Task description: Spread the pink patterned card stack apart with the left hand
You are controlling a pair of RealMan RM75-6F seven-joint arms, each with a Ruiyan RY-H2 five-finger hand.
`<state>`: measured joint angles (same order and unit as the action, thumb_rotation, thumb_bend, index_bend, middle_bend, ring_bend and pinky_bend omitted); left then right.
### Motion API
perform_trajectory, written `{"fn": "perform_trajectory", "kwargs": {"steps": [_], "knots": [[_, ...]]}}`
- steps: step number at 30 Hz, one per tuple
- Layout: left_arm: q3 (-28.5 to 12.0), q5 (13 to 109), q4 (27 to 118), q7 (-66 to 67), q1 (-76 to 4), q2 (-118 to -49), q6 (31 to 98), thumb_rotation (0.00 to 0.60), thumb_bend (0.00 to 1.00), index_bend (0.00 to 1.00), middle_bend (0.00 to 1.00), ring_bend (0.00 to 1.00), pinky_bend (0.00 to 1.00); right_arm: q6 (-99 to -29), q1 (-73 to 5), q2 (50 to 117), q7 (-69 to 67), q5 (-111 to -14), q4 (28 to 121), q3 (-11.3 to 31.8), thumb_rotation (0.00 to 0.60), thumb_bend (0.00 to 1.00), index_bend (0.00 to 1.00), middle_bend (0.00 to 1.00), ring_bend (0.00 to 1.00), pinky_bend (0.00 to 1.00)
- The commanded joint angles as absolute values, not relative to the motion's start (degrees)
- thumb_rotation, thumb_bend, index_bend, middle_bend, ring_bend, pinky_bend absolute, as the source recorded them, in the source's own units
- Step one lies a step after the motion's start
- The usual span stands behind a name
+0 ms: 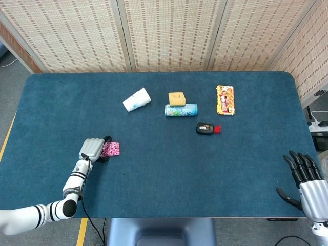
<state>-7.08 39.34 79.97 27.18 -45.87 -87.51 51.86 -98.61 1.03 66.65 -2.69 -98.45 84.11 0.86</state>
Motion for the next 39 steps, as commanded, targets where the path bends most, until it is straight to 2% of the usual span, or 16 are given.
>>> {"fn": "perform_trajectory", "kwargs": {"steps": [1, 12, 21, 29, 39], "knots": [[-7.2, 39.2, 80.4, 27.4, -45.8, -87.2, 52.0, 0.600, 0.30, 0.19, 1.00, 1.00, 1.00, -98.6, 1.0, 66.6, -2.7, -98.4, 84.2, 0.8, 0.600, 0.13, 0.08, 0.03, 0.00, 0.09], [-7.3, 38.2, 80.5, 28.6, -46.0, -87.1, 52.2, 0.600, 0.30, 0.27, 1.00, 1.00, 1.00, -98.5, 1.0, 66.6, -2.7, -98.5, 84.2, 0.8, 0.600, 0.13, 0.08, 0.03, 0.00, 0.09], [-7.2, 37.1, 80.2, 30.0, -46.1, -87.5, 52.8, 0.600, 0.31, 0.28, 1.00, 1.00, 1.00, -98.2, 0.9, 66.5, -2.7, -98.4, 84.2, 0.7, 0.600, 0.13, 0.08, 0.03, 0.00, 0.09], [-7.5, 38.7, 80.5, 29.4, -45.4, -87.8, 54.5, 0.600, 0.31, 0.35, 1.00, 1.00, 1.00, -98.2, 1.0, 66.6, -2.7, -98.4, 84.2, 0.7, 0.600, 0.13, 0.08, 0.03, 0.00, 0.09], [-7.7, 40.0, 81.1, 28.6, -44.8, -87.6, 55.2, 0.600, 0.31, 0.40, 1.00, 1.00, 1.00, -98.3, 1.0, 66.5, -2.9, -98.5, 84.2, 0.6, 0.600, 0.13, 0.08, 0.03, 0.00, 0.09]]}}
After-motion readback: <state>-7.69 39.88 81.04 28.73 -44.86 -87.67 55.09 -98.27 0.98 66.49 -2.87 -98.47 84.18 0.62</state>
